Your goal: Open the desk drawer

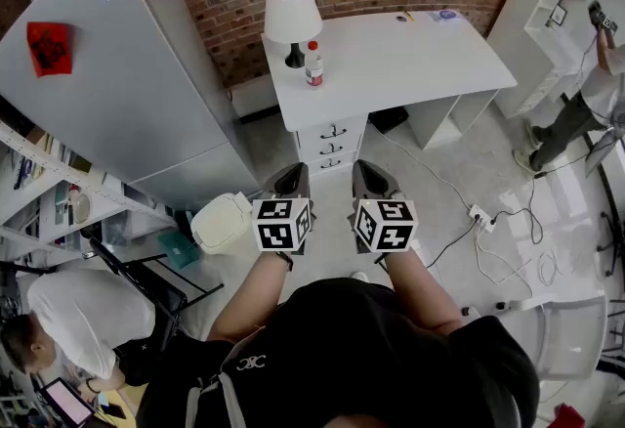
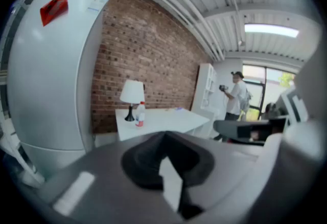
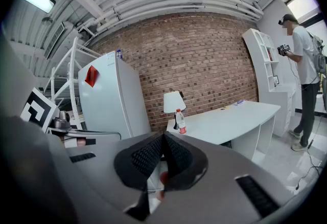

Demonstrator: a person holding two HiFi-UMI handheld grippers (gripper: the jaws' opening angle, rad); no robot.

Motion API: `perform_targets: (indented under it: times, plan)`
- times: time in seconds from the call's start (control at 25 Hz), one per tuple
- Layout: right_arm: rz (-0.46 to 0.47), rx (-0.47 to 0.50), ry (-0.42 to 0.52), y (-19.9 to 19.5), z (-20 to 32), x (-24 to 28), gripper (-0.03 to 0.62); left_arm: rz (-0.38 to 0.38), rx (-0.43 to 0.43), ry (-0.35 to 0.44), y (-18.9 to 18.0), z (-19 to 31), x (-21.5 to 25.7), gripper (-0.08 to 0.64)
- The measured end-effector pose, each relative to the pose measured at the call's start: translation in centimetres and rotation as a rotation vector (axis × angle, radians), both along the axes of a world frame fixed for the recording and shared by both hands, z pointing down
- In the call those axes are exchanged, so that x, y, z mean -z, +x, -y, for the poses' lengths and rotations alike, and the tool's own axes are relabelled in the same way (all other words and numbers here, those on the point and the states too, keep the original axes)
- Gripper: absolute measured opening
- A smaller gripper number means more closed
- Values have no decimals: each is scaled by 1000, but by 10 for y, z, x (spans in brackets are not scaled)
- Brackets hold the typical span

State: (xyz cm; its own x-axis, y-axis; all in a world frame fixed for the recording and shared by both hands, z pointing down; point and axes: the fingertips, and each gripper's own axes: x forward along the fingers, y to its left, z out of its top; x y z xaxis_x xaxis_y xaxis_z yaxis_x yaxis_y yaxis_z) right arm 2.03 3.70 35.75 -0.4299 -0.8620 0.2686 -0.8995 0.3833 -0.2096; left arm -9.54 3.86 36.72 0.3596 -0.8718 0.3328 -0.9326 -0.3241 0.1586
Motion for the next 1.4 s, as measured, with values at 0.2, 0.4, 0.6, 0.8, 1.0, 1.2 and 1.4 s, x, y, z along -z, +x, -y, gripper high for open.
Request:
perform_targets:
  times: [0.2, 0.4, 0.6, 0.8, 1.0, 1.2, 1.4]
  plan:
    - [-10, 26, -2, -14, 2, -4, -11, -8, 1, -11, -8, 3, -5, -2]
    - [6, 42, -7, -25, 0, -6, -11, -15, 3, -15, -16, 1, -9, -2]
    - [-3, 58, -10, -40, -3, -8, -11, -22, 9, -23, -29, -2, -13, -2]
    - [-34, 72, -14, -56, -14, -16, -11, -35, 1, -34, -40, -11, -23, -2]
    - [-57, 78, -35, -77, -24, -23, -11, -54, -1, -44, -59, -20, -30, -2]
    - [-94, 67, -37, -96, -35, -30, -11, -64, -14, -62, -76, -29, -40, -2]
    - [-128, 52, -34, -103, -35, -34, -11, -83, -21, -87, -87, -29, -49, -2]
